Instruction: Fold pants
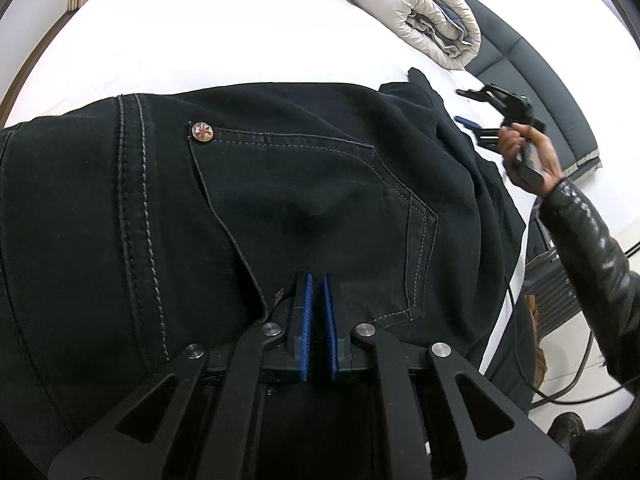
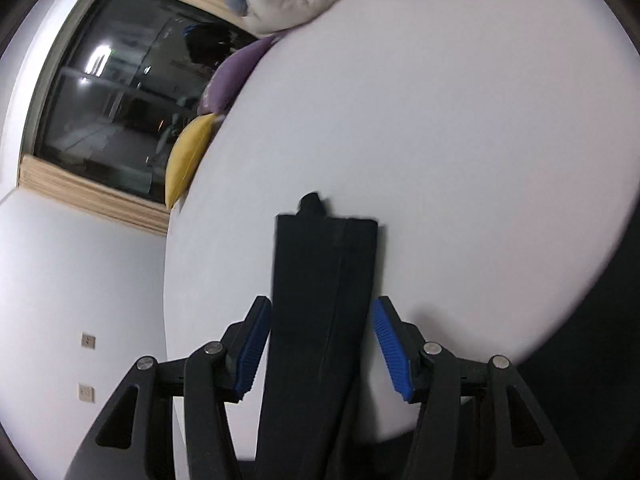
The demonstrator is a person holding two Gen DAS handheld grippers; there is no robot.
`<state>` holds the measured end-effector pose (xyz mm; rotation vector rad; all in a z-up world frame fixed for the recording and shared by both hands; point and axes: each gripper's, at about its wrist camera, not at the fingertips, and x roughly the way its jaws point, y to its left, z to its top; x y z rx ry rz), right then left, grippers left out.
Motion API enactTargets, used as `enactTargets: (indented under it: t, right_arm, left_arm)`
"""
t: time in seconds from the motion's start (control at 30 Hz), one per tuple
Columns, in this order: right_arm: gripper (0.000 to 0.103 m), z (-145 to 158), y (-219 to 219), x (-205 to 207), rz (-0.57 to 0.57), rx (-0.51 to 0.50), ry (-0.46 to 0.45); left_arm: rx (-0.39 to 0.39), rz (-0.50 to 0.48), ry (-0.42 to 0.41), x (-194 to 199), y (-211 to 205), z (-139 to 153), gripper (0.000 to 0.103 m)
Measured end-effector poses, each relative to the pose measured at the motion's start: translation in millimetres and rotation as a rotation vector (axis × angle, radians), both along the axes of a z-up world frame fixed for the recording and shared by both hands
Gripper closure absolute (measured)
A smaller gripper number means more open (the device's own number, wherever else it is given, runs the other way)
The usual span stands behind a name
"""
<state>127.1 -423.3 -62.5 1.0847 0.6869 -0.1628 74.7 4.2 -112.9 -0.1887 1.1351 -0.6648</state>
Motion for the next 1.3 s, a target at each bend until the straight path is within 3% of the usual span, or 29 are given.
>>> enactTargets:
  t: [0.13,0.2,0.27,0.33,0.47,0.6,0.77,0.87,1.0,1.1,1.17,1.23,1.27,1.3]
  right_arm:
    - [0.050,-16,1,29,0.044,0.045,0.033]
    - [0.064,-23,1,36,0.048,0.051,0.039]
    - [0.089,-27,1,40,0.031,0.064,0.028]
    - [0.093,-29,0,40,0.024,0.066,0.013]
    - [0.099,-12,-1,27,0.005,-0.029,-0.030]
    - [0.099,18,-2,-16,-0.058,-0.067,-0.126]
    - [0.099,53,-2,-116,-0.196,-0.125,-0.187]
    - [0.099,47,-11,-178,-0.303,-0.150,-0.176]
    - [0.099,-5,-44,-250,-0.457,-0.054,-0.095]
    - [0.095,-41,-51,-266,-0.451,0.009,-0.011]
    - [0.091,-52,-50,-277,-0.438,0.054,-0.041]
    - [0.071,-55,-44,-280,-0.447,0.073,-0.091]
    - [0.053,-58,-43,-280,-0.461,0.088,-0.128]
    - [0.045,-59,-41,-278,-0.470,0.101,-0.159]
  left_arm:
    - [-0.019,-0.025,0.010,5,2,-1,0.096]
    - [-0.022,-0.038,0.015,7,2,-1,0.096]
    - [-0.026,-0.048,0.013,7,3,-1,0.096]
    - [-0.032,-0.050,0.011,6,3,-1,0.096]
    - [-0.034,-0.048,0.004,3,4,0,0.096]
    - [-0.030,-0.041,0.002,1,2,1,0.096]
    - [-0.018,-0.037,0.000,-1,0,4,0.096]
    - [-0.015,-0.035,0.005,-1,-3,5,0.096]
    - [0.005,-0.039,0.003,-2,-7,9,0.096]
    - [0.022,-0.030,0.003,-4,-12,12,0.096]
    - [0.036,-0.026,0.001,-5,-14,14,0.096]
    - [0.052,-0.020,0.000,-7,-19,16,0.096]
    - [0.061,-0.020,-0.001,-8,-21,17,0.096]
    - [0.069,-0.019,-0.002,-9,-23,18,0.096]
